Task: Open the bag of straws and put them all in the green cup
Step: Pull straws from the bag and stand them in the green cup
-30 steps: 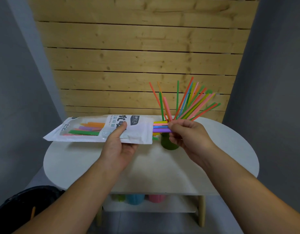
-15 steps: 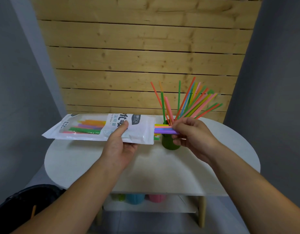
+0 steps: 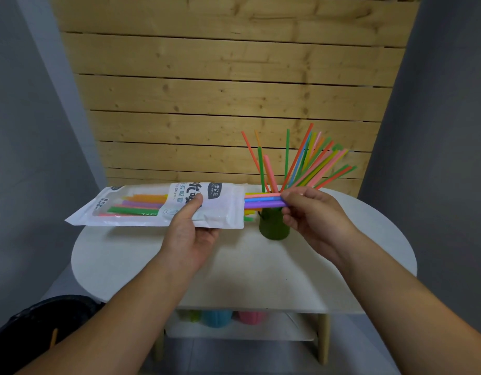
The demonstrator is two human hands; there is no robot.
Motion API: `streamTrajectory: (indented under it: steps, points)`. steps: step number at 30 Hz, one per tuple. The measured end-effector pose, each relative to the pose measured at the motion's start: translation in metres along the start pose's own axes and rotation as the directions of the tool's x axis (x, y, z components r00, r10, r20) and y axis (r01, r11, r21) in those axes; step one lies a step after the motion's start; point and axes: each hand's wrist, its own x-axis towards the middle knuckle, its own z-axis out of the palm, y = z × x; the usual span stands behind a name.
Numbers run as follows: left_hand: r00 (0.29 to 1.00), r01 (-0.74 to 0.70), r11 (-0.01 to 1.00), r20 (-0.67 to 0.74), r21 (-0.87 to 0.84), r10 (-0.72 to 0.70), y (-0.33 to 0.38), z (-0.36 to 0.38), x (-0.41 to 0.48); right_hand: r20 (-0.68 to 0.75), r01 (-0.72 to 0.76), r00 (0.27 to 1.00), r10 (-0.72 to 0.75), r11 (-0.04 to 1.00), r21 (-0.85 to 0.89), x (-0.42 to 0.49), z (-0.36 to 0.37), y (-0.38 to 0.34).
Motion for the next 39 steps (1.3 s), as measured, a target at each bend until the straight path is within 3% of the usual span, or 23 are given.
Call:
streamTrajectory:
  steps: [4, 9, 14, 21, 29, 39]
  points:
    - [1.000, 0.004, 1.000, -0.004, -0.014, -0.004, 0.001, 0.000, 0.001, -0.004, -0.088, 0.996, 0.091, 0.977, 0.193, 0.000, 0.007, 0.009]
    - [1.000, 0.001, 1.000, -0.007, -0.016, -0.002, 0.002, 0.000, 0.001, 0.062, -0.165, 0.986, 0.156, 0.964, 0.206, -0.002, 0.024, 0.028]
    - [1.000, -0.002, 1.000, -0.008, -0.010, 0.002, 0.002, -0.001, 0.003, -0.027, -0.093, 0.995, 0.099, 0.980, 0.174, -0.001, 0.038, 0.036]
    - [1.000, 0.005, 1.000, -0.028, -0.031, -0.006, 0.002, -0.001, 0.003, -0.149, -0.017, 0.984, 0.098, 0.882, 0.471, -0.001, 0.051, 0.028]
    - [0.999, -0.003, 0.998, -0.055, -0.058, -0.001, 0.003, -0.002, 0.006, -0.256, 0.147, 0.962, -0.096, 0.971, 0.189, 0.000, 0.038, 0.019]
    - [0.998, -0.029, 0.995, -0.055, -0.097, 0.024, 0.011, -0.008, 0.012, -0.304, 0.262, 0.932, -0.196, 0.946, 0.194, -0.006, 0.012, -0.003]
